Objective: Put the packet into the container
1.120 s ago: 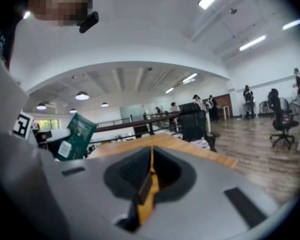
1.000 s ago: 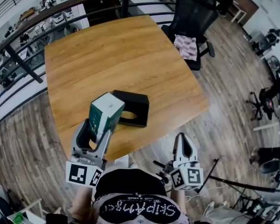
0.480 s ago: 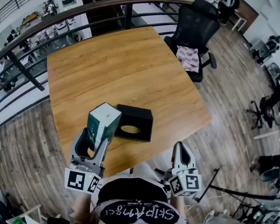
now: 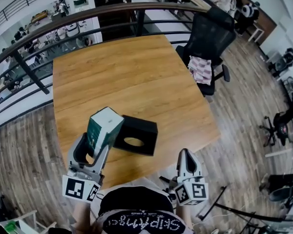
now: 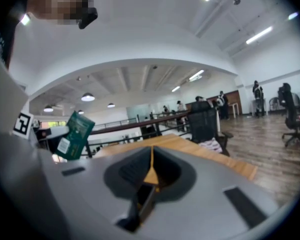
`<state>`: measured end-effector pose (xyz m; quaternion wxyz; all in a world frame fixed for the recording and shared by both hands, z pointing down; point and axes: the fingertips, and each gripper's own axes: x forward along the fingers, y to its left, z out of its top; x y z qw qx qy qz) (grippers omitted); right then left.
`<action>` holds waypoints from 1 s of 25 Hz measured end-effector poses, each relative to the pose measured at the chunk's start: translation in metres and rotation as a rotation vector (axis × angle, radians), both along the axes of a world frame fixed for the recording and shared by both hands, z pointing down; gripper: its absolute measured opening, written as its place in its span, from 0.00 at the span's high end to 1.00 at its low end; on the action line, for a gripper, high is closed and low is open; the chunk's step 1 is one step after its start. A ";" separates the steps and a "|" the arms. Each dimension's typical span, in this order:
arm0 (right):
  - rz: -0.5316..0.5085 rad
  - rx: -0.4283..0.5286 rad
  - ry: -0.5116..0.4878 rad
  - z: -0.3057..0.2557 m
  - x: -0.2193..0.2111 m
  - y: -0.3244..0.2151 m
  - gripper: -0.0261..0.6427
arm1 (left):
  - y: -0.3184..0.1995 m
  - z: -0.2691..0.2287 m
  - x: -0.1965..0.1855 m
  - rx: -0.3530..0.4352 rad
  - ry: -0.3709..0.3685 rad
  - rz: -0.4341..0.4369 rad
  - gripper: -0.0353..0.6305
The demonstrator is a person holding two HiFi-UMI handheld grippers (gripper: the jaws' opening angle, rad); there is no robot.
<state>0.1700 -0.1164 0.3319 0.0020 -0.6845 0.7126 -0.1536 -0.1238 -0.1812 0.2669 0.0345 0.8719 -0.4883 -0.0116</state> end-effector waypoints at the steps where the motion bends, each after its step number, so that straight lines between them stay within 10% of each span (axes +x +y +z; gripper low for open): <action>1: -0.004 0.006 0.002 -0.002 0.001 -0.002 0.91 | 0.000 0.000 0.001 0.002 0.003 -0.004 0.45; 25: 0.004 0.021 -0.015 -0.003 0.001 0.000 0.91 | 0.000 -0.011 0.002 0.043 -0.007 0.022 0.45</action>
